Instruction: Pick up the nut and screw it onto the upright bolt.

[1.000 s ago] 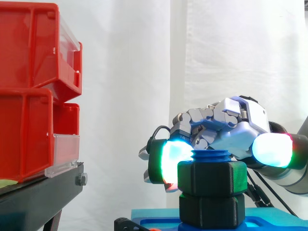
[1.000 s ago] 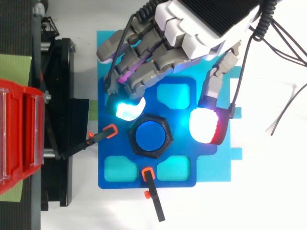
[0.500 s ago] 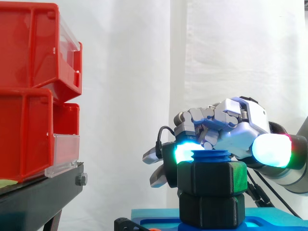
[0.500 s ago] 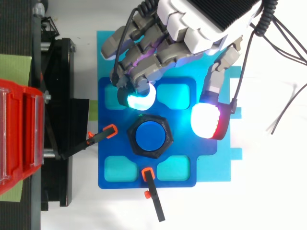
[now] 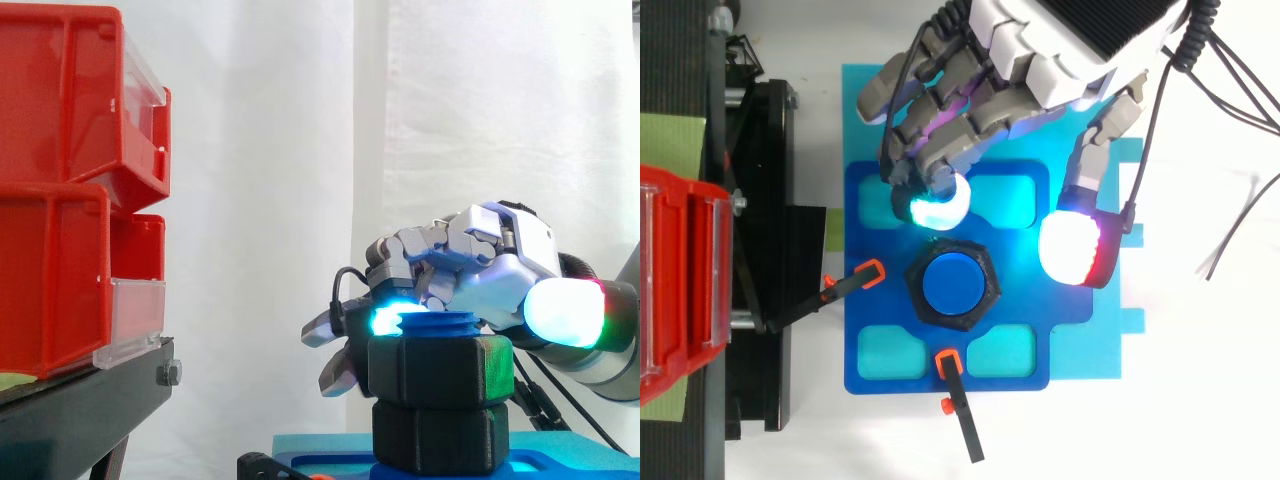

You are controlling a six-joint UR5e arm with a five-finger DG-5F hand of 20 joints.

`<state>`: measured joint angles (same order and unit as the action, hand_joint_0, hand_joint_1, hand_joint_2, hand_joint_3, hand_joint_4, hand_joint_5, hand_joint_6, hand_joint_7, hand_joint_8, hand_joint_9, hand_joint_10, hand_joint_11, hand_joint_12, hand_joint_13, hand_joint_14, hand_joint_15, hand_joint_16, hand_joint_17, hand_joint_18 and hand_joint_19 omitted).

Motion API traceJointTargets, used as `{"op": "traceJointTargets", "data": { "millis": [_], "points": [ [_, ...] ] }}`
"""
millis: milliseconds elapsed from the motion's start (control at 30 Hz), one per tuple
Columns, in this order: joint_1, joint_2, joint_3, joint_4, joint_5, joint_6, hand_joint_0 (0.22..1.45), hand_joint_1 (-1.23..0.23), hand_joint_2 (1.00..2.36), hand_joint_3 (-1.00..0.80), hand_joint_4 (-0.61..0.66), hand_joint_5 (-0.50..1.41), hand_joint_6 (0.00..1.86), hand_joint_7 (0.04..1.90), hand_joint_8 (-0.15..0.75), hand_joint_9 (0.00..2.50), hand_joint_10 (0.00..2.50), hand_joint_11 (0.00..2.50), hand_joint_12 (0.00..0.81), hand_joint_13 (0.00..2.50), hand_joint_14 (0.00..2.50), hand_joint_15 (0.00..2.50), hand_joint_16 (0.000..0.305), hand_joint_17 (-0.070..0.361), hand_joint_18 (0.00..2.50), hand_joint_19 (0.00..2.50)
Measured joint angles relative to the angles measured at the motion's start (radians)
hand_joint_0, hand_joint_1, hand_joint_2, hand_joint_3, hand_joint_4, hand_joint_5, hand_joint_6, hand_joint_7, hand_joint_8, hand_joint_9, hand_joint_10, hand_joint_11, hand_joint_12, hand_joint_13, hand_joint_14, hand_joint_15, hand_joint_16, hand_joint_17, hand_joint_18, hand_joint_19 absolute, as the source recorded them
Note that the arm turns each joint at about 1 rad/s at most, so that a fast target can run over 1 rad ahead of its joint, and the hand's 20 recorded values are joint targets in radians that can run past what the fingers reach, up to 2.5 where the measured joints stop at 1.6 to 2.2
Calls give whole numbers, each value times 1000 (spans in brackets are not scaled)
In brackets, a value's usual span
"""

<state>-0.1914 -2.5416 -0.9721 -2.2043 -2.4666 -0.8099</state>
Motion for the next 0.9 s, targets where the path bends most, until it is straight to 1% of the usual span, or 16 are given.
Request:
{"op": "traceJointTargets", "data": {
  "millis": [33,100,200,400,600,767,900],
  "points": [
    [0,0,0,0,0,0,495,-416,1000,-500,302,-81,504,843,340,1069,0,0,394,806,0,0,62,139,631,0],
    [0,0,0,1,0,0,494,-420,1000,-500,290,-95,503,744,335,1060,0,0,392,806,0,0,62,140,627,0],
    [-2,0,2,2,0,0,492,-427,1000,-500,279,-110,502,676,328,1052,0,0,393,802,0,0,63,141,625,0],
    [-5,1,22,0,-11,13,492,-432,1000,-500,268,-119,502,629,325,1020,0,0,390,786,0,0,63,142,610,0],
    [-4,1,34,-4,-13,34,489,-435,1000,-500,254,-128,501,607,320,992,0,0,389,774,0,0,64,144,585,0],
    [1,0,28,-4,-8,37,479,-386,1000,-500,251,-130,501,603,313,957,0,0,391,746,0,0,65,147,550,0],
    [5,0,7,-2,4,38,476,-378,1000,-500,274,-118,501,616,315,942,0,0,393,737,0,0,66,148,531,0]
  ]
}}
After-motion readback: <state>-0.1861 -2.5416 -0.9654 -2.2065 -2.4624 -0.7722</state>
